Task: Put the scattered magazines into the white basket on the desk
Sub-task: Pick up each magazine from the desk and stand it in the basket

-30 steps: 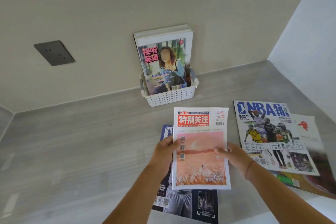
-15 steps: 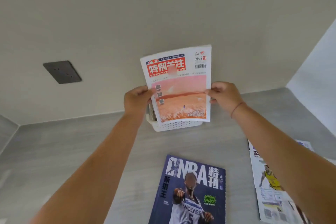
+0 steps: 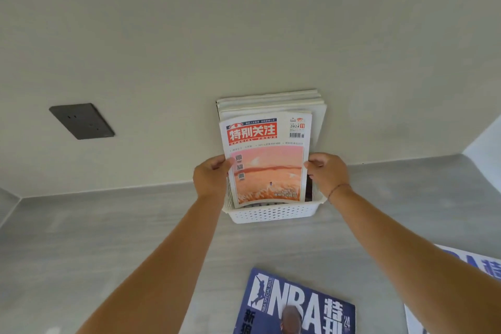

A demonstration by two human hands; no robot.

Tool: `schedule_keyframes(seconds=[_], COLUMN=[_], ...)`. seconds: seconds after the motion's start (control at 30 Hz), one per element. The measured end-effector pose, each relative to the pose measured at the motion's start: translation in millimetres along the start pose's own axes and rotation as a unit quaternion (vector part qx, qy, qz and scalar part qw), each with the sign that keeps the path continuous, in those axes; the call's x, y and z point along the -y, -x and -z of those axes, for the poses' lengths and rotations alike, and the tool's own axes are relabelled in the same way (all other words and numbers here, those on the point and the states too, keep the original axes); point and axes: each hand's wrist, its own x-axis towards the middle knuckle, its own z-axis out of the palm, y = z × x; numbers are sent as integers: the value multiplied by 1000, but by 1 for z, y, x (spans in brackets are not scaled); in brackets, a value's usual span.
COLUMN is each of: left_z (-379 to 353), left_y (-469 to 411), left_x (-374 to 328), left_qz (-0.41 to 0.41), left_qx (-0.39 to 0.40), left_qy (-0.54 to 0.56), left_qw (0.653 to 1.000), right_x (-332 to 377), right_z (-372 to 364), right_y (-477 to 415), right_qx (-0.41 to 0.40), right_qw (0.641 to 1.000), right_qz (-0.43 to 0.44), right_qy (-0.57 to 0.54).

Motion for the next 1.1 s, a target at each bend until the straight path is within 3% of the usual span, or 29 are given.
schedule_keyframes(seconds=[0.2,0.77,0.97,1.1], left_z=[-9,-6,20,43], left_y=[-6,-1,31,83], left_x=[15,21,50,94], left_qz=[10,-12,11,42], left_qx=[-46,-16,-38,0], left_qy=[-49,-75,-104,-122], left_qw=[998,997,994,992], right_x=[-14,-12,-30,-82], right_z=[-11,-9,13,21], right_y=[-13,0,68,149], right_qx=[-13,-16,-41,-17], right_qw=[1000,999,999,990], right_qz=[-24,-32,-24,-111], right_qy=[-5,26,22,83])
